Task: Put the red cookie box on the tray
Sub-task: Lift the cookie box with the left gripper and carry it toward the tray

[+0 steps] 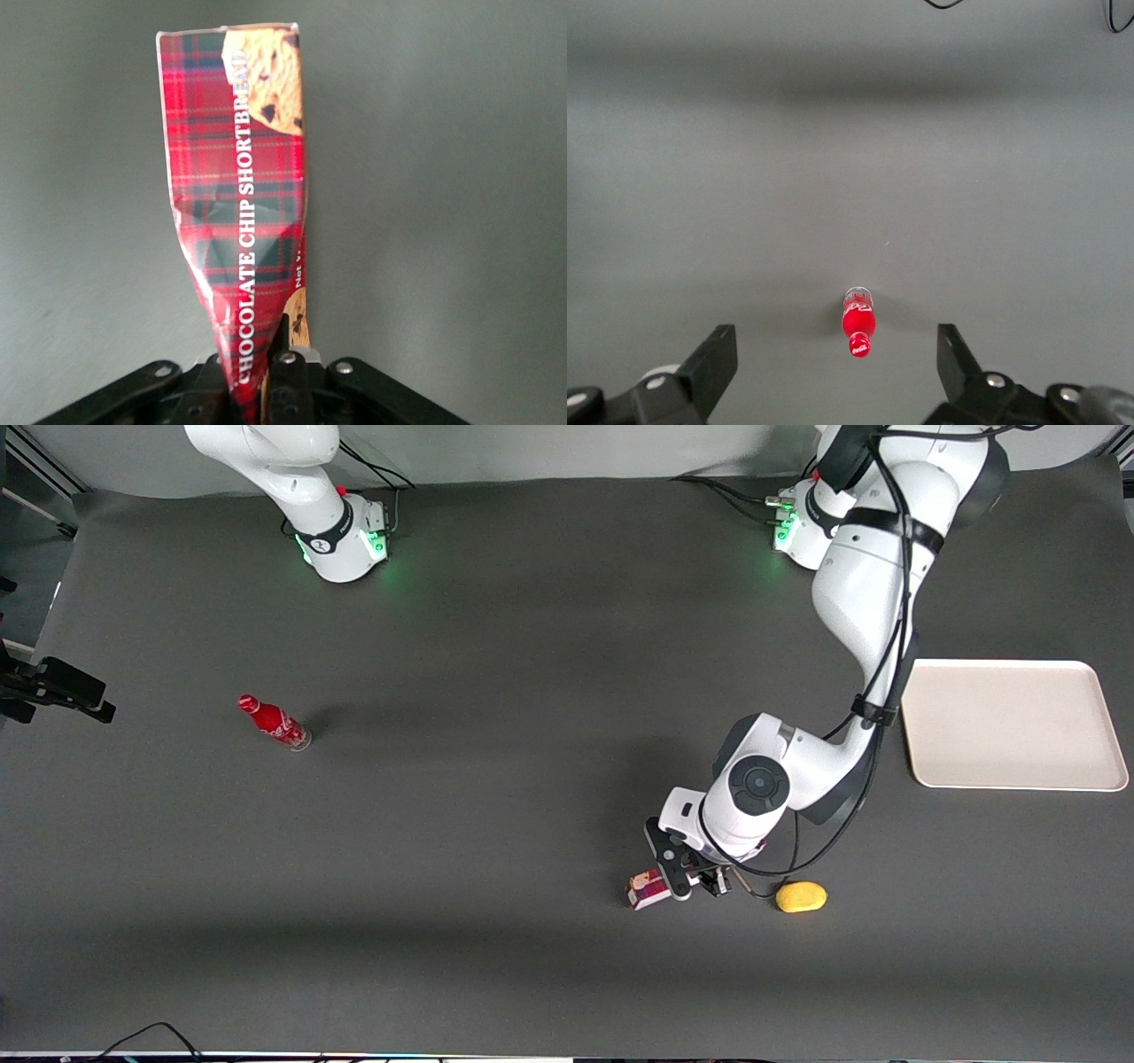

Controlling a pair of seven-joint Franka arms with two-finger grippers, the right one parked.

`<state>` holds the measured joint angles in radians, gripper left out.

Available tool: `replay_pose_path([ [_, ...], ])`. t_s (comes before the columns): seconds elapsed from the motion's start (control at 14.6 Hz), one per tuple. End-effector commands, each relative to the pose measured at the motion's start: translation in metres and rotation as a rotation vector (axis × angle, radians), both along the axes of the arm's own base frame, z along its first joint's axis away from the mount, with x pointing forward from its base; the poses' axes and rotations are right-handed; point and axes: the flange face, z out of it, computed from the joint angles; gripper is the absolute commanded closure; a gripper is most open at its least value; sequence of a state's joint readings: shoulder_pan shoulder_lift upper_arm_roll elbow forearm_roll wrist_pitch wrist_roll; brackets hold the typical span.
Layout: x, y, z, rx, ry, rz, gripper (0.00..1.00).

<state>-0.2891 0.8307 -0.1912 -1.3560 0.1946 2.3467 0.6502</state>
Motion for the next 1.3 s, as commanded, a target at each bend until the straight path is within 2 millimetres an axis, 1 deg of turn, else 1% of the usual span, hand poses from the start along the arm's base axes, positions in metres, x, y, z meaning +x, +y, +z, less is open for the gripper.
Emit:
replay_pose_path([
  [0.0, -0.021, 0.031, 0.095, -0.012, 0.016, 0.228, 1.00],
  [0.07, -0.023, 0.048, 0.122, -0.039, 0.041, 0.320, 1.00],
  [0.2, -0.022, 0.102, 0.175, -0.058, 0.068, 0.466, 1.00],
  [0.34, -0.024, 0.170, 0.224, -0.091, 0.117, 0.598, 1.00],
  [0.48, -0.038, 0.236, 0.270, -0.093, 0.139, 0.705, 1.00],
  [0.55, -0.047, 0.264, 0.288, -0.079, 0.146, 0.747, 1.00],
  [0.61, -0.057, 0.302, 0.302, -0.066, 0.168, 0.807, 1.00],
  [0.68, -0.066, 0.332, 0.312, -0.060, 0.181, 0.853, 1.00],
  [0.75, -0.075, 0.367, 0.322, -0.053, 0.182, 0.908, 1.00],
  [0.89, -0.090, 0.425, 0.328, -0.002, 0.179, 1.001, 1.00],
  [0.96, -0.097, 0.457, 0.329, 0.021, 0.174, 1.052, 1.00],
  [1.02, -0.104, 0.488, 0.325, 0.030, 0.179, 1.083, 1.00],
  [1.09, -0.109, 0.512, 0.319, 0.034, 0.180, 1.090, 1.00],
  [1.23, -0.123, 0.562, 0.300, 0.037, 0.207, 1.135, 1.00],
])
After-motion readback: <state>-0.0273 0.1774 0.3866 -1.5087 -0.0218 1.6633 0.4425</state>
